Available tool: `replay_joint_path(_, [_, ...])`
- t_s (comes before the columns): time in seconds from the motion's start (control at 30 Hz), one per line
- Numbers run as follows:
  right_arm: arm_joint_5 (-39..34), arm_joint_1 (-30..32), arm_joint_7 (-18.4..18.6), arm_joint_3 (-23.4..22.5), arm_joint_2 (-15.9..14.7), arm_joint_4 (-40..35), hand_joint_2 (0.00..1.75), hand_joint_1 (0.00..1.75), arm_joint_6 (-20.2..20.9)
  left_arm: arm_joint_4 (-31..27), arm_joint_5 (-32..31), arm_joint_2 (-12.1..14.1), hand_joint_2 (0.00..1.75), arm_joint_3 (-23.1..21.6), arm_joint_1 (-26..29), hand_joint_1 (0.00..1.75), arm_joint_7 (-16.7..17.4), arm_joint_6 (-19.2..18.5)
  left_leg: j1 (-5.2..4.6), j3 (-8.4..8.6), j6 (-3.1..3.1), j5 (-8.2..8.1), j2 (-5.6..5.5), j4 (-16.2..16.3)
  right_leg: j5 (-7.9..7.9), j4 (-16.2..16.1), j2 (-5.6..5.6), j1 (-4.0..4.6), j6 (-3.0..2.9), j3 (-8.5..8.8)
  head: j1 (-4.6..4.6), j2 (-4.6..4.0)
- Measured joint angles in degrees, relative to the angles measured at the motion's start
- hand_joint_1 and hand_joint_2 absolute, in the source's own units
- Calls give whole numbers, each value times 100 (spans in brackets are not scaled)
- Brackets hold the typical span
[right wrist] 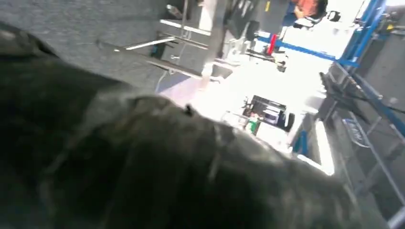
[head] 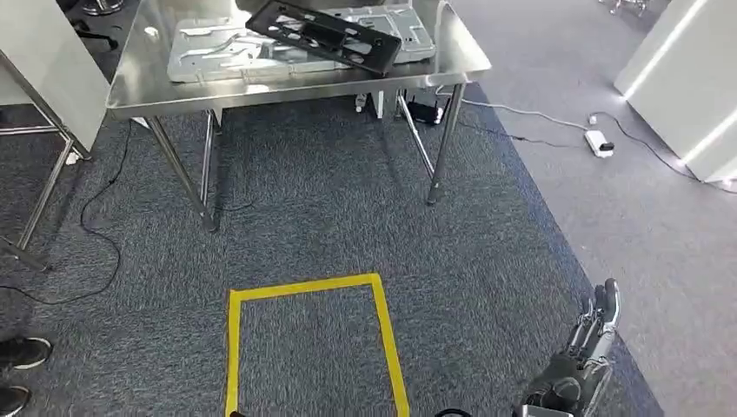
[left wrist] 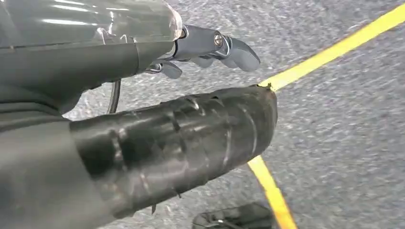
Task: Take the parts from the cabinet and place them on the table.
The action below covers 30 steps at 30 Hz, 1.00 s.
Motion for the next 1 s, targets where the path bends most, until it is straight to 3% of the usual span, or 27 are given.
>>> replay_joint_path(0.03, [0,-1,0,0,0,2,0,0,0,0,0,0,0,2,-3,0,0,0,-19,-86,-4,63,-6,14,92,-421,3,27,-63,352,0,0])
replay_joint_path(0.07, [0,-5,0,0,0,-2,0,0,0,0,0,-9,0,4,-14,0,0,0,-18,-125,-12,125,-10,32,-44,-1024,10,60,-153,845,-4,0])
replay_joint_path(0.1, [0,-9,-2,0,0,-7,0,0,0,0,0,-15,0,4,-10,0,0,0,-55,-164,-42,156,-22,46,-218,-1611,-1,116,-200,1220,4,0])
replay_joint_path(0.13, [2,-21,-2,0,0,-4,0,0,0,0,-2,-15,0,7,-11,0,0,-2,-44,-186,-73,234,-8,39,-291,-1794,2,100,-189,1296,-8,0])
replay_joint_path(0.2, [9,1,-2,-9,0,-9,0,0,0,0,-13,-15,0,7,-12,0,0,-2,-14,-234,-139,374,6,-1,-206,-1788,6,144,-213,1206,-4,0])
replay_joint_path(0.23, [11,18,-2,-13,2,-7,0,0,2,2,-24,-13,0,13,14,0,0,-2,-43,-268,-178,380,-11,9,-91,-1868,0,72,-250,1124,7,0])
replay_joint_path(0.27, [11,10,-2,-15,2,-7,0,0,0,2,-33,-11,0,22,0,0,-2,0,-11,-335,-213,119,-55,126,-7,-1868,-36,68,-288,1039,-4,0])
replay_joint_path(0.3, [11,9,-2,-15,9,-9,0,0,0,2,-37,-11,0,28,7,0,-2,0,-2,-416,-232,-255,-67,380,61,-1858,-37,64,-341,945,-11,0])
replay_joint_path(0.33, [13,14,-2,-15,13,-9,0,0,0,2,-37,-11,0,37,12,0,-2,0,14,-492,-262,-619,-67,747,126,-1843,-38,67,-346,846,-24,0])
replay_joint_path(0.37, [18,15,-2,-17,13,-9,0,0,0,2,-37,-11,0,44,10,0,-2,0,29,-563,-289,-899,-67,1161,199,-1821,-40,71,-345,738,-15,0])
replay_joint_path(0.4, [20,14,0,-20,13,-9,0,0,2,2,-37,-11,0,50,8,0,-2,-2,37,-610,-314,-1025,-66,1556,275,-1783,-47,70,-339,616,-22,0])
replay_joint_path(0.43, [20,15,0,-24,13,-9,0,0,0,2,-37,-11,0,52,7,0,0,-2,50,-575,-334,-916,-66,1790,350,-1738,-55,63,-324,471,-22,0])
replay_joint_path(0.47, [20,17,-2,-33,13,-9,0,0,0,2,-37,-11,0,52,6,0,0,-2,65,-453,-348,-675,-66,1785,416,-1692,-56,58,-309,343,-20,0])
replay_joint_path(0.5, [22,20,-2,-44,13,-7,0,0,0,2,-37,-9,0,55,6,0,2,-2,79,-227,-358,-410,-65,1588,473,-1628,-55,47,-285,202,-22,0])
replay_joint_path(0.53, [24,31,-2,-55,13,-7,0,0,0,2,-33,-9,0,57,1,0,2,0,87,79,-362,-271,-65,1235,523,-1560,-55,36,-256,97,-22,0])
replay_joint_path(0.57, [24,37,-2,-66,15,-7,0,0,0,2,-15,-11,0,59,-15,0,0,0,97,502,-358,-380,-69,713,568,-1471,-52,35,-226,5,-24,0])
replay_joint_path(0.6, [9,66,-2,-77,15,-11,0,0,0,0,13,-11,0,61,-30,0,0,4,74,976,-345,-634,-75,50,594,-1379,-43,61,-189,-81,-26,0])
replay_joint_path(0.63, [-22,83,-2,-103,20,-7,0,0,-2,2,18,-11,0,66,-37,0,0,7,69,1042,-278,-800,-84,-180,644,-1346,-57,68,-152,-122,-13,0])
replay_joint_path(0.73, [-218,147,-2,-207,28,19,0,0,28,2,44,-15,0,79,-2,0,9,13,56,898,-144,-660,-73,-140,849,-1404,-63,53,-44,-149,-9,0])
replay_joint_path(0.77, [-355,179,0,-268,28,41,0,0,78,9,63,-24,0,83,3,0,15,20,74,830,-100,-579,-25,-142,684,-1336,-21,12,-13,-208,-20,0])
replay_joint_path(0.8, [-501,219,0,-317,28,59,0,0,151,9,72,-24,0,87,-2,0,-11,22,70,735,-36,-533,-35,-144,321,-1139,-15,5,16,-294,-4,0])
replay_joint_path(0.87, [-713,240,0,-435,28,114,0,0,302,9,70,-37,0,92,7,0,-37,33,64,550,-13,-390,-21,-141,-370,-375,-4,-2,77,-460,0,0])
replay_joint_path(0.9, [-813,242,0,-501,28,151,0,0,394,9,70,-42,0,96,10,0,-37,39,62,459,-15,-322,-17,-135,-486,6,-3,-5,96,-523,-4,0])
replay_joint_path(0.93, [-923,253,0,-575,28,212,0,0,514,9,72,-48,0,101,13,0,-37,48,61,361,-20,-252,-10,-126,-386,294,-3,-8,106,-540,-2,0])
replay_joint_path(0.97, [-995,258,0,-654,31,282,0,0,626,9,74,-50,0,103,15,0,-37,52,61,272,-29,-193,-7,-115,-144,364,-3,-8,102,-470,-4,0])
replay_joint_path(1.0, [-1058,269,2,-754,35,363,0,0,739,9,72,-50,0,111,15,0,-37,59,60,205,-41,-137,-3,-94,124,219,-2,-8,86,-287,-4,0])
